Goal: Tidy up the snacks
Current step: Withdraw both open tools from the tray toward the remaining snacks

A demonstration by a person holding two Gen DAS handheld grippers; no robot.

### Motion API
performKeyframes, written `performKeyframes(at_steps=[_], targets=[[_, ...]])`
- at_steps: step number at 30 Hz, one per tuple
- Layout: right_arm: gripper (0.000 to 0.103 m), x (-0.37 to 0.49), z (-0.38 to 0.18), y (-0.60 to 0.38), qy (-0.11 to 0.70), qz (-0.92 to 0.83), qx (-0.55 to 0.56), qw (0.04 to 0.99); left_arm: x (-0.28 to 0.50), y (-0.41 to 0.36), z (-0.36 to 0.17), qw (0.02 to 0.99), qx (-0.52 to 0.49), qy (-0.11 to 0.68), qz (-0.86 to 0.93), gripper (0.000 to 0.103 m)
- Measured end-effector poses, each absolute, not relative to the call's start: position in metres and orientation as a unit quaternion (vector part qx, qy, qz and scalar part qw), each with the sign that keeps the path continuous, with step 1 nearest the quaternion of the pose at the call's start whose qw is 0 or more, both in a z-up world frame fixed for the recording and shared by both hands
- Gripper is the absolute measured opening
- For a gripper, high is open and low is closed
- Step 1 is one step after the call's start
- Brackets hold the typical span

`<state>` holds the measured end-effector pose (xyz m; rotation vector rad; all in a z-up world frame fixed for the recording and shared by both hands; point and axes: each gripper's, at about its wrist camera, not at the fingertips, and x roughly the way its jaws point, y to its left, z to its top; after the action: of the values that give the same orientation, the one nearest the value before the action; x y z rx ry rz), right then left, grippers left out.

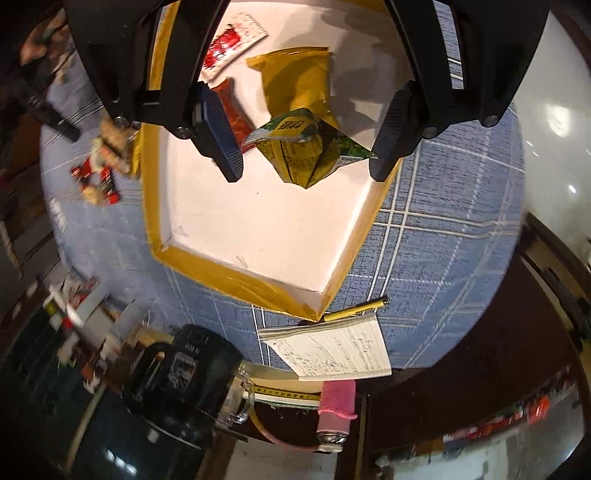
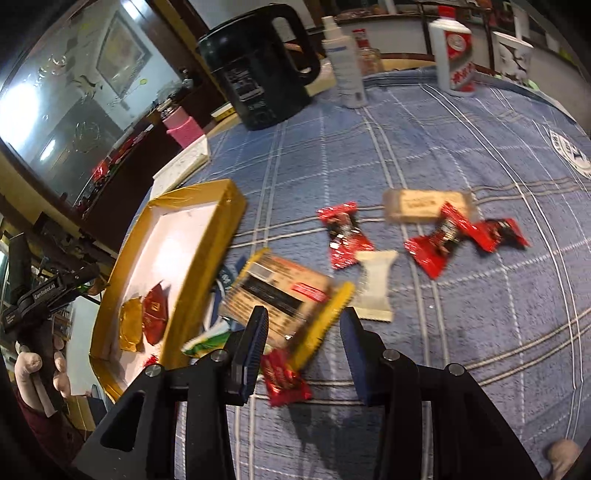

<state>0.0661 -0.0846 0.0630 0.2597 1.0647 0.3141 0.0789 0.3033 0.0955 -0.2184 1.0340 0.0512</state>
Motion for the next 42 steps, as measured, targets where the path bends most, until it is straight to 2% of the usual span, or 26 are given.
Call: performKeyframes(at_steps=[7,12,18,19,28,33,42], targets=[[0.043,0.061,0.064,-0.094,0.504,0.151,0.123,0.841,0.078,0.310,0.101,0.860,-0.169,0.481,-0.006,0.071],[0.043,0.059,0.062,-0.095,0.506,0.151,0.118,0.841,0.069,0.262,0.117,0.891,0.071,0.428,0.132,0.080],[0.043,0.057,0.060,-0.096,0.509,0.150,0.118,0.839,0.065,0.227,0.115,0.889,0.170,0.395,0.155,0.081],[0.043,0.057,0.060,-0.096,0.509,0.151,0.117,0.839,0.065,0.228,0.117,0.892,0.160,0.398,0.142,0.084],[0.043,0.056,0.053,-0.104,0.513,0.146,0.120,0.837,0.055,0.252,0.138,0.906,-0.024,0.422,0.022,0.084],[0.043,0.063,0.052,-0.101,0.516,0.157,0.111,0.835,0.049,0.237,0.127,0.890,-0.094,0.445,-0.040,0.084],[0.043,0.080,0.060,-0.065,0.510,0.201,0.074,0.833,0.023,0.199,0.112,0.876,-0.121,0.443,-0.150,0.084]])
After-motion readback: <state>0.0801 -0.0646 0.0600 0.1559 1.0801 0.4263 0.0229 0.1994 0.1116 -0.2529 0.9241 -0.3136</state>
